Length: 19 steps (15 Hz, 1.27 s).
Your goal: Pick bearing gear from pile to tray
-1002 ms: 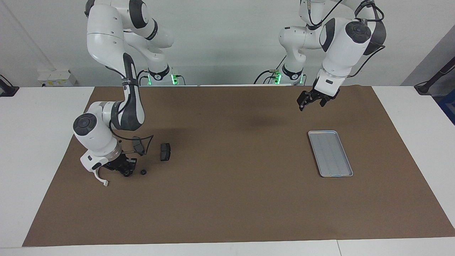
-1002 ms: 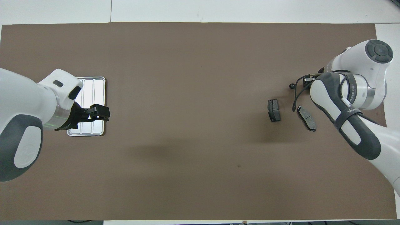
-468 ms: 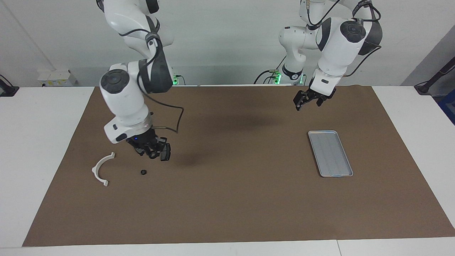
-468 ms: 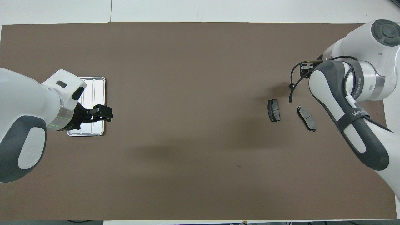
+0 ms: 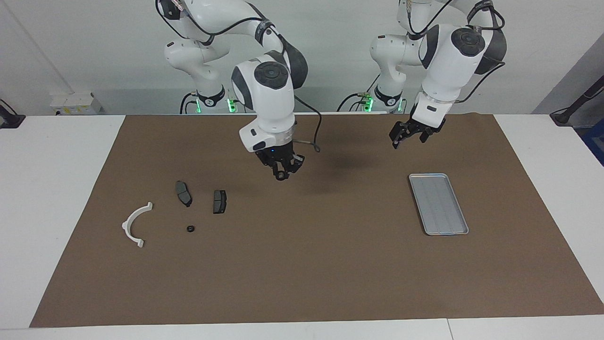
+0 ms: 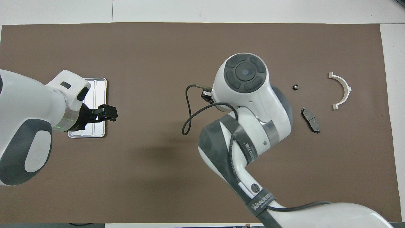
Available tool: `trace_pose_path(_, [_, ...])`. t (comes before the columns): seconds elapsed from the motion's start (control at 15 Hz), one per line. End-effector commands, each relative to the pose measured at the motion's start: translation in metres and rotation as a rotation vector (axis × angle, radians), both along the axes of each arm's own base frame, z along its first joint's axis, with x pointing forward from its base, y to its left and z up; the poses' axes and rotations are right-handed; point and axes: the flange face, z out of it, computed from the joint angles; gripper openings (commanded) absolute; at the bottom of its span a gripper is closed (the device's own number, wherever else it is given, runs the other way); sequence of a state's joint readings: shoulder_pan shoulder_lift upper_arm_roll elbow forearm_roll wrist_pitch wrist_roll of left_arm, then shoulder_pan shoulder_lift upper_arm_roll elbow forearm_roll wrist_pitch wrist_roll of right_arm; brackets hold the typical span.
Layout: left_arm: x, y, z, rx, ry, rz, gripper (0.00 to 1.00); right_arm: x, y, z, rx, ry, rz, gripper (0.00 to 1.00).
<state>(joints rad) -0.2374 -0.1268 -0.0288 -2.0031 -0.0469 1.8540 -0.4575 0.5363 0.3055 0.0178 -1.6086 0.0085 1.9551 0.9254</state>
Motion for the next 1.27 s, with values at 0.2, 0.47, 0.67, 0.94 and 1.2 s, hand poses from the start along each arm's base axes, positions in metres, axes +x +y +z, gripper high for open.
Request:
trace_pose_path(0.2, [-0.012,-0.005,-0.009,-0.006,-0.010,0.025,1.00,-0.020,0.032,-0.066,0.043,-0.030,-0.055,0.03])
trace_pose_path(0.47, [-0.014,-0.013,-0.012,-0.006,-0.012,0.013,1.00,-0.023,0.048,-0.113,0.032,-0.012,-0.043,0.03])
trace_pose_path(0.67, [-0.014,-0.015,-0.015,-0.007,-0.014,0.024,1.00,-0.032,0.067,-0.129,0.044,-0.020,-0.059,0.03])
trace_pose_path(0.94, [-0.017,-0.022,-0.017,-0.007,-0.009,0.014,1.00,-0.044,0.072,-0.150,0.046,-0.022,-0.060,0.05])
trace_pose_path(1.2, [-0.016,-0.019,-0.016,-0.007,-0.009,0.017,1.00,-0.047,0.065,-0.162,0.050,-0.028,-0.067,0.60])
